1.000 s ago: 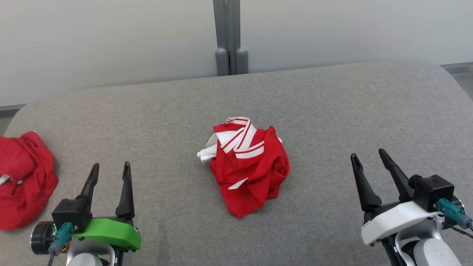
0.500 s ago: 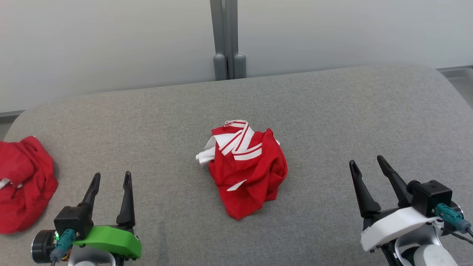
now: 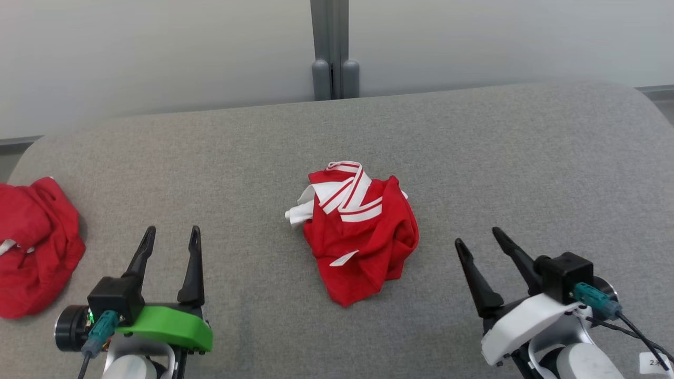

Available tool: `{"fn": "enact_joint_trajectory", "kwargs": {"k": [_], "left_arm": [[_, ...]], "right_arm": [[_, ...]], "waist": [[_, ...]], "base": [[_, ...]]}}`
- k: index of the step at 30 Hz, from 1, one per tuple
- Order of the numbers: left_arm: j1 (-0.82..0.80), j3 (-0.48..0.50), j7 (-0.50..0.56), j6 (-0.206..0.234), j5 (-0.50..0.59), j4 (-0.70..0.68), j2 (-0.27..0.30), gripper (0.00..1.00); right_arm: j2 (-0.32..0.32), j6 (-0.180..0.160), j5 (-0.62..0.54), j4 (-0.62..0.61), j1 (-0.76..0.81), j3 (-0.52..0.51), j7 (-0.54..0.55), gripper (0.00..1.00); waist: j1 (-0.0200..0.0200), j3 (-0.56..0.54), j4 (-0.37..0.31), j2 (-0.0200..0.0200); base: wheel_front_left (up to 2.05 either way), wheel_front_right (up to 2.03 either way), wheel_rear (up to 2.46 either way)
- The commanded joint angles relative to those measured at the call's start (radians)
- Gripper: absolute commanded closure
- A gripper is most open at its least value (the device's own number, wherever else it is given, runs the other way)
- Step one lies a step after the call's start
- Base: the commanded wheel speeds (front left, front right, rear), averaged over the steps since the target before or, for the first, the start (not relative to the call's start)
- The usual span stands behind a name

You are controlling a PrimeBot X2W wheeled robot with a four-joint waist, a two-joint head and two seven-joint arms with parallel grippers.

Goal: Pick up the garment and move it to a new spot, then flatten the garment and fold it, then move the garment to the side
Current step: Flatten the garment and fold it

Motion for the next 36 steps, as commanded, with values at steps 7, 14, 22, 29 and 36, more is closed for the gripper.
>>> {"fn": "enact_joint_trajectory", "kwargs": {"k": [7, 14, 22, 29, 36], "left_arm": [[-0.100, -0.018, -0.010, -0.008, 0.028, -0.010, -0.018, 0.00], [-0.147, -0.030, -0.020, -0.013, 0.037, 0.009, -0.034, 0.00], [-0.161, -0.029, -0.029, -0.012, 0.046, 0.022, -0.039, 0.00], [-0.160, -0.023, -0.033, -0.012, 0.048, 0.024, -0.036, 0.00], [-0.153, -0.022, -0.035, -0.009, 0.047, 0.027, -0.041, 0.00]], "right_arm": [[0.012, 0.000, 0.046, 0.106, -0.126, 0.158, -0.001, 0.00], [0.036, 0.000, 0.069, 0.250, -0.239, 0.207, -0.020, 0.00], [0.034, 0.000, 0.088, 0.288, -0.273, 0.154, -0.096, 1.00], [0.037, 0.000, 0.114, 0.271, -0.201, -0.027, -0.127, 1.00], [0.078, 0.000, 0.174, 0.315, -0.117, -0.179, -0.127, 0.15]], "waist": [[0.0000, 0.116, 0.078, 0.0000], [0.0000, 0.153, 0.112, 0.0000], [0.0000, 0.166, 0.110, 0.0000], [0.0000, 0.169, 0.086, 0.0000], [0.0000, 0.172, 0.064, 0.0000]], "base": [[0.00, 0.00, 0.00], [0.00, 0.00, 0.00], [0.00, 0.00, 0.00], [0.00, 0.00, 0.00], [0.00, 0.00, 0.00]]}}
